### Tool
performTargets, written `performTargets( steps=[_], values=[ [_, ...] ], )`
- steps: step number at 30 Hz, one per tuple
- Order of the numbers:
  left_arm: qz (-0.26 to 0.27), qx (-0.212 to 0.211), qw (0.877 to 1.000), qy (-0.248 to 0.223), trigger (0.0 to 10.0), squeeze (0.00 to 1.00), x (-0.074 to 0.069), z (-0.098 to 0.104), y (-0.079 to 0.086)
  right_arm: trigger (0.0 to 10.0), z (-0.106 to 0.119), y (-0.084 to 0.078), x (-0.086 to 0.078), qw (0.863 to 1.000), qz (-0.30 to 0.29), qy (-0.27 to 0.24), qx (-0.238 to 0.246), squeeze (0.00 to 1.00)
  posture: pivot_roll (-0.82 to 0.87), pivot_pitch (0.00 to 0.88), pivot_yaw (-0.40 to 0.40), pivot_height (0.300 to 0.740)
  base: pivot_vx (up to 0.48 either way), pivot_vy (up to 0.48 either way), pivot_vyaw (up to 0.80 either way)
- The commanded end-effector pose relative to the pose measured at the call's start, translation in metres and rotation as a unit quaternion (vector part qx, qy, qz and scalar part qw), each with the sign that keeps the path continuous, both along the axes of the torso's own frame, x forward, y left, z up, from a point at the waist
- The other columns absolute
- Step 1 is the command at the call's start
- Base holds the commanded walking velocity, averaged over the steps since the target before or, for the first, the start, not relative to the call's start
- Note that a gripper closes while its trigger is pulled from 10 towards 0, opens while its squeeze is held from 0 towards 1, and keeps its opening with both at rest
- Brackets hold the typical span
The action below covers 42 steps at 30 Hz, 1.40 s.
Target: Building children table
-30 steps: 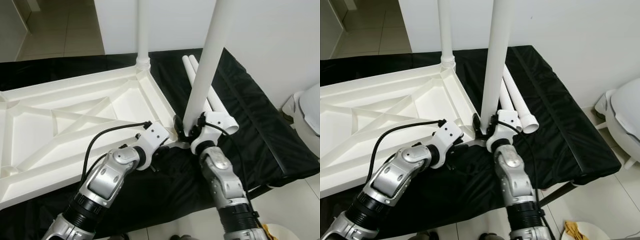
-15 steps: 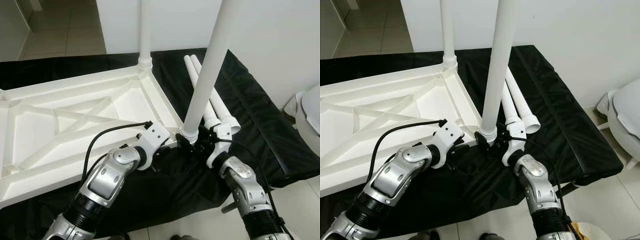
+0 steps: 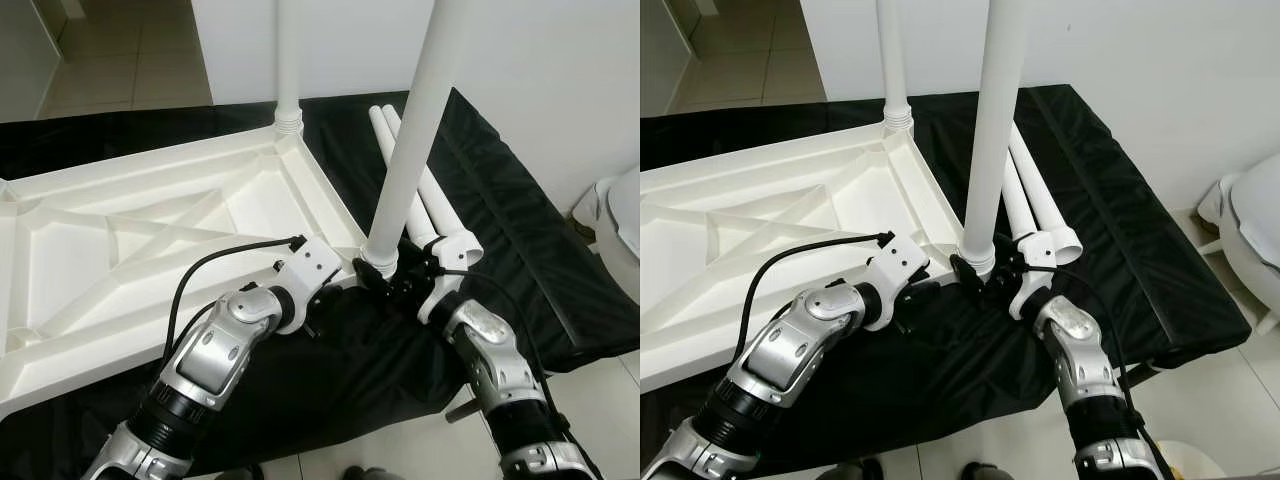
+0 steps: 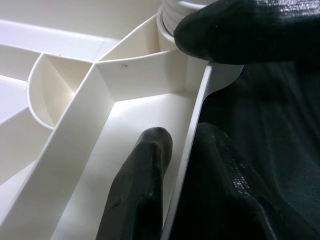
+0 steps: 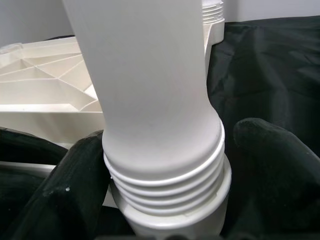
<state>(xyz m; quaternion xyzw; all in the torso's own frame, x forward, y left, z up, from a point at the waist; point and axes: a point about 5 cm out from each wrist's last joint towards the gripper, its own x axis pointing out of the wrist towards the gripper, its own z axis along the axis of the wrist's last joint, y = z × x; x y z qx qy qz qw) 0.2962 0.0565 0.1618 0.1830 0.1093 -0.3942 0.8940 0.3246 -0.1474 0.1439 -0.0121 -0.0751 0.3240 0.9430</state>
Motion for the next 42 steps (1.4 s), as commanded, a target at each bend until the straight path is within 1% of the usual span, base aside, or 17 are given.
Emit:
performTargets(
  steps=[1,7,8,9,10,11,14,18,22,25,27,28,29,36,39,41,42],
  values=[
    [0.003,0.0,1.0,-0.011,10.0,0.0,0.0,0.005,0.003,10.0,0.009,-0.005,0.005,0.999,-0.014,-0.016,0.027,0.0,-0.03,0.136,0.02,0.74,0.0,0.0,0.0],
    [0.005,-0.001,1.0,-0.009,10.0,0.0,0.0,0.005,0.003,10.0,0.013,-0.001,0.008,0.999,-0.006,-0.019,0.05,0.0,-0.02,0.135,0.019,0.74,0.0,0.0,0.0],
    [0.006,-0.001,1.0,-0.01,10.0,0.0,0.0,0.005,0.004,10.0,0.014,0.007,0.007,0.998,0.027,-0.012,0.05,0.0,-0.02,0.134,0.016,0.74,0.0,0.0,0.0],
    [0.006,-0.001,1.0,-0.01,10.0,0.0,0.0,0.005,0.004,10.0,0.014,0.007,0.007,0.998,0.027,-0.012,0.05,0.0,-0.02,0.134,0.016,0.74,0.0,0.0,0.0],
    [0.006,-0.001,1.0,-0.01,10.0,0.0,0.0,0.005,0.004,10.0,0.013,0.011,0.006,0.998,0.041,-0.011,0.043,0.0,-0.02,0.134,0.016,0.74,0.0,0.0,0.0],
    [0.006,0.0,1.0,-0.011,10.0,0.0,0.0,0.005,0.004,10.0,0.013,0.012,0.006,0.998,0.051,-0.007,0.047,0.0,-0.02,0.134,0.015,0.74,0.0,0.0,0.0],
    [0.007,0.0,1.0,-0.01,10.0,0.0,0.0,0.005,0.005,10.0,0.013,0.012,0.009,0.998,0.044,-0.012,0.037,0.0,-0.02,0.135,0.017,0.74,0.0,0.0,0.0],
    [0.005,-0.001,1.0,-0.01,10.0,0.0,-0.001,0.005,0.004,10.0,0.01,0.011,0.011,0.999,0.041,-0.006,0.032,0.0,-0.02,0.138,0.018,0.74,0.0,0.0,0.0],
    [0.003,0.0,1.0,-0.011,10.0,0.0,-0.001,0.006,0.003,10.0,0.004,0.013,0.015,0.999,0.039,0.005,0.012,0.0,-0.02,0.136,0.019,0.74,0.0,0.0,0.0],
    [0.002,0.0,1.0,-0.011,10.0,0.0,-0.001,0.006,0.003,10.0,0.003,0.013,0.015,0.999,0.041,0.007,0.007,0.0,-0.02,0.136,0.02,0.74,0.0,0.0,0.0],
    [0.002,0.0,1.0,-0.012,10.0,0.0,-0.001,0.006,0.003,9.8,0.003,0.014,0.016,0.999,0.041,0.007,0.005,0.0,-0.02,0.135,0.02,0.74,0.0,0.0,0.0],
    [0.002,0.001,1.0,-0.012,10.0,0.0,-0.001,0.006,0.003,3.4,0.003,0.015,0.017,0.999,0.041,0.007,0.002,0.0,-0.02,0.135,0.019,0.74,0.0,0.0,0.0],
    [0.001,0.001,1.0,-0.012,10.0,0.0,-0.002,0.006,0.003,0.0,0.003,0.015,0.018,0.999,0.041,0.006,-0.001,0.0,-0.02,0.135,0.018,0.74,0.0,0.0,0.0],
    [0.001,0.001,1.0,-0.012,10.0,0.0,-0.003,0.006,0.003,0.0,0.006,0.014,0.02,0.999,0.042,0.003,-0.005,0.0,-0.01,0.136,0.01,0.74,0.0,0.0,0.0],
    [0.002,0.001,1.0,-0.011,10.0,0.0,-0.003,0.006,0.003,0.0,0.006,0.013,0.021,1.0,0.026,0.001,-0.006,0.0,-0.01,0.137,0.005,0.74,0.0,0.0,0.0],
    [0.004,0.001,1.0,-0.012,10.0,0.0,-0.004,0.006,0.004,0.0,0.002,0.014,0.021,1.0,-0.012,0.007,-0.024,0.0,-0.01,0.136,-0.001,0.74,0.0,0.0,0.0],
    [0.004,0.001,1.0,-0.012,10.0,0.0,-0.004,0.006,0.004,0.0,0.002,0.014,0.021,1.0,-0.012,0.007,-0.024,0.0,-0.01,0.136,-0.001,0.74,0.0,0.0,0.0]
  ],
)
